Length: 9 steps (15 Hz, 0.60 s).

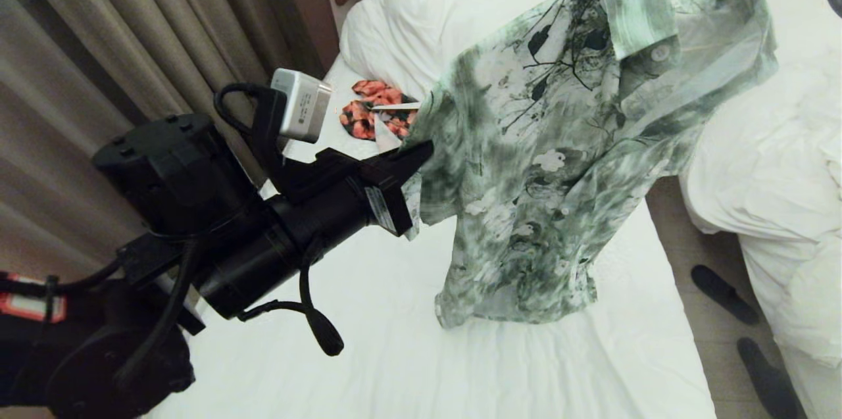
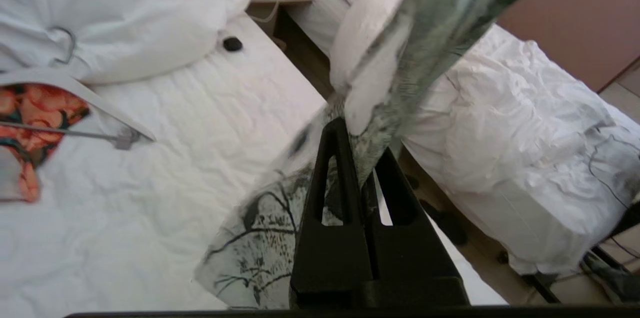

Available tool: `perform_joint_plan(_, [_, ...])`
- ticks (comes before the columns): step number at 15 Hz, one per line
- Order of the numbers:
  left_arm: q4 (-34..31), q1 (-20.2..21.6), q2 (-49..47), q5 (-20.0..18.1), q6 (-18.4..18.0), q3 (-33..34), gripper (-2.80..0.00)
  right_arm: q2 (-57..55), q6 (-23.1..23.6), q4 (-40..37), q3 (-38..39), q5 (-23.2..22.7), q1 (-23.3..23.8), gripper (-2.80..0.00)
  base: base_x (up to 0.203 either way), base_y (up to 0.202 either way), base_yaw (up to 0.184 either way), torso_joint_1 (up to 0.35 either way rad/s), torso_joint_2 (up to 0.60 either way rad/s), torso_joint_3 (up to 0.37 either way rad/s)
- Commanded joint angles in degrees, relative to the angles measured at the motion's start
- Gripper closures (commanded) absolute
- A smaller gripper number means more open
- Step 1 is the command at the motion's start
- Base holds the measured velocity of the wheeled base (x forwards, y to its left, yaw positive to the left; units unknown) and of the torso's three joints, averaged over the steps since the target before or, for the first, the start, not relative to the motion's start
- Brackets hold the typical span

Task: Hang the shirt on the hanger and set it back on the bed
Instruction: Take the clothes hanger out of the clothes

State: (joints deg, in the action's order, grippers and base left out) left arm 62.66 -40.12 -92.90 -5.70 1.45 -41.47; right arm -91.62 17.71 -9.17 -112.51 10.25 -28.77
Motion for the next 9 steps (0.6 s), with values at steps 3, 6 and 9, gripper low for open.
perform_joint_plan(3, [3.3, 3.3, -2.3, -3.9, 0.0, 1.4, 0.00, 0.1, 0.2, 0.0, -0.2, 0.1, 0.2, 0.00, 0.000, 0.000, 0.000, 0.000, 0.00, 0.000])
perform_joint_plan(6, [4.6, 5.0, -5.5, -4.6, -0.2, 1.3, 0.00, 0.4, 0.2, -0.1, -0.2, 0.0, 0.9, 0.00, 0.000, 0.000, 0.000, 0.000, 0.00, 0.000])
perform_joint_plan(9, [5.7, 5.6, -6.6, -5.5, -0.3, 1.3, 0.00, 0.4, 0.2, 0.0, -0.3, -0.1, 1.5, 0.00, 0.000, 0.000, 0.000, 0.000, 0.00, 0.000])
